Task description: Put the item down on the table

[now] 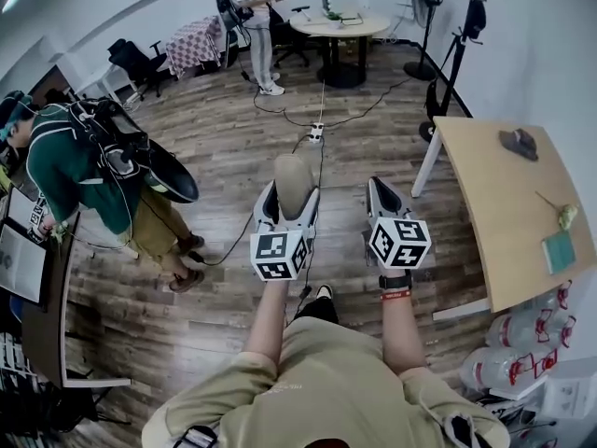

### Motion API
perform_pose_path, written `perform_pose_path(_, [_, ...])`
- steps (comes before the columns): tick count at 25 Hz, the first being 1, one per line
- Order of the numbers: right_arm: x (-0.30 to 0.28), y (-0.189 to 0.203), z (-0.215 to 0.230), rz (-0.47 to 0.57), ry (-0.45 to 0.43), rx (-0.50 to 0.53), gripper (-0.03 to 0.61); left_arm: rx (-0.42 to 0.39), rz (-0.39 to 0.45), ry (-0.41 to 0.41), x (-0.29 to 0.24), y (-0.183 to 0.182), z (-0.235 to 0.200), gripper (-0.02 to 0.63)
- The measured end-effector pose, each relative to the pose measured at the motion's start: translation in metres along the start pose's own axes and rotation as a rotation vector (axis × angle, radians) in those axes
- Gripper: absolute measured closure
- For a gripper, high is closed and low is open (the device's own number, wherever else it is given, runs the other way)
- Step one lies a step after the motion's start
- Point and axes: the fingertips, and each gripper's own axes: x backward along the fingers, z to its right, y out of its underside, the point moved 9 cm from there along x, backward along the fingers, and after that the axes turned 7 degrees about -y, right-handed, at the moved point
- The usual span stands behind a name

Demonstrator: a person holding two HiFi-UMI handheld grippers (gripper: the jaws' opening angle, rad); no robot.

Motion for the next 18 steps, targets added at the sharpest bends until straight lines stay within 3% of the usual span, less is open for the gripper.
perform_pose_path(6, [-0.038, 0.003, 0.043, -0.032, 0.007, 0.002, 0.562, 0.013, 0.001, 0.027, -0.066, 0.009, 0.006, 0.252])
perform_pose_path(13, [-0.117, -0.002, 0.122, -0.053, 0.028, 0.01, 0.562, 0.036, 0.018, 0.088, -0.198, 0.02, 0.017, 0.252])
perform_pose_path(18, [-0.18, -0.003, 0.178, -0.059, 0.076, -0.067, 0.561, 0.038, -0.037, 0.159, -0.289, 0.032, 0.02, 0.252])
